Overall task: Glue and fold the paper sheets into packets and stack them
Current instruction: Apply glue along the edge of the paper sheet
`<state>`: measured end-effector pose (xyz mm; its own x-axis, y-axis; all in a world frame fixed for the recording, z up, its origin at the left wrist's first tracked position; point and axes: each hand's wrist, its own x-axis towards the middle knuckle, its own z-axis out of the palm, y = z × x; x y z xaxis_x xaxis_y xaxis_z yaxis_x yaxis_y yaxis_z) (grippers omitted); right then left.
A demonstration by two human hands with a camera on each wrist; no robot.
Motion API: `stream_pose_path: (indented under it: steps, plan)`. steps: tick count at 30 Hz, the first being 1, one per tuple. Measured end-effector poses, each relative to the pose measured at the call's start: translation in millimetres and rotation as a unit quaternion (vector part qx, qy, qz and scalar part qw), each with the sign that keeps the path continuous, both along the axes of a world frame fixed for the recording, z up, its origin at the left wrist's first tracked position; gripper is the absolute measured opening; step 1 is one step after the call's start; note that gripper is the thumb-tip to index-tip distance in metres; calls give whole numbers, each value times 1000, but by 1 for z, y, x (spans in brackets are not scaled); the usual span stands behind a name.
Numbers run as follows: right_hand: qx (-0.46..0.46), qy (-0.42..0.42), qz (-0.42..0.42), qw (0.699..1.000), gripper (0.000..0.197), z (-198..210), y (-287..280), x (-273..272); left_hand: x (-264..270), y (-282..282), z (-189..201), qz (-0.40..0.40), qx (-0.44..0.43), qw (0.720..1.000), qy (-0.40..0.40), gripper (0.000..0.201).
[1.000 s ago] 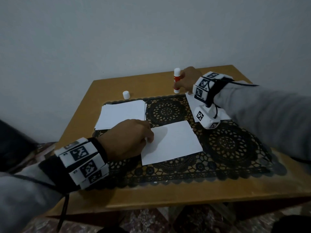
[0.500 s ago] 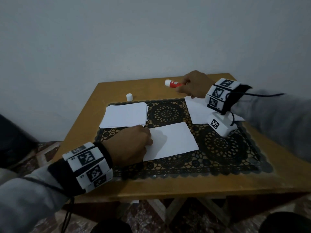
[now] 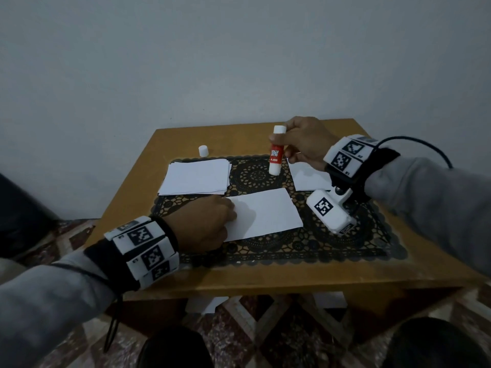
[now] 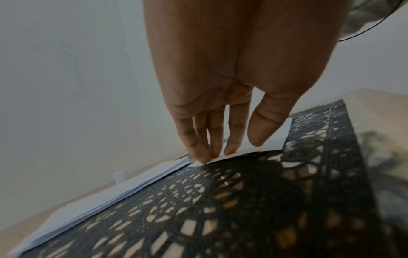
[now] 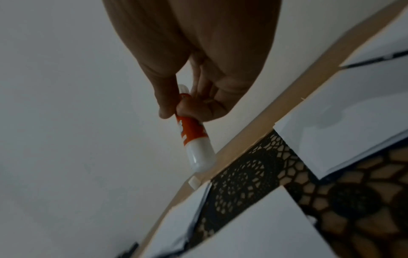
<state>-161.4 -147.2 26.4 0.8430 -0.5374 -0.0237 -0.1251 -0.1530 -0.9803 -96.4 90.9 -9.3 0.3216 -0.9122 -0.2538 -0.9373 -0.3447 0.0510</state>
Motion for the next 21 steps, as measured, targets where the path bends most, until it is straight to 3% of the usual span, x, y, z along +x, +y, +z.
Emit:
stream_pose_path:
  steps: [4, 9, 15, 18, 21]
  plan:
    - [-81, 18, 15, 996, 28, -8, 7, 8, -7, 4, -5, -20, 46, 998, -26, 46]
    - [-137, 13, 73, 988, 23, -14, 26, 15, -13, 13, -8, -21, 38, 999, 30, 61]
    - [-146, -24, 77, 986, 25, -22, 44, 26, -7, 23, -16, -29, 14, 998, 48, 61]
    - [-104, -37, 89, 990, 26, -23, 51, 29, -9, 28, -18, -42, 12, 998, 42, 62]
    - [-114, -18, 116, 986, 22, -25, 60, 32, -10, 28, -18, -53, 18, 998, 33, 63]
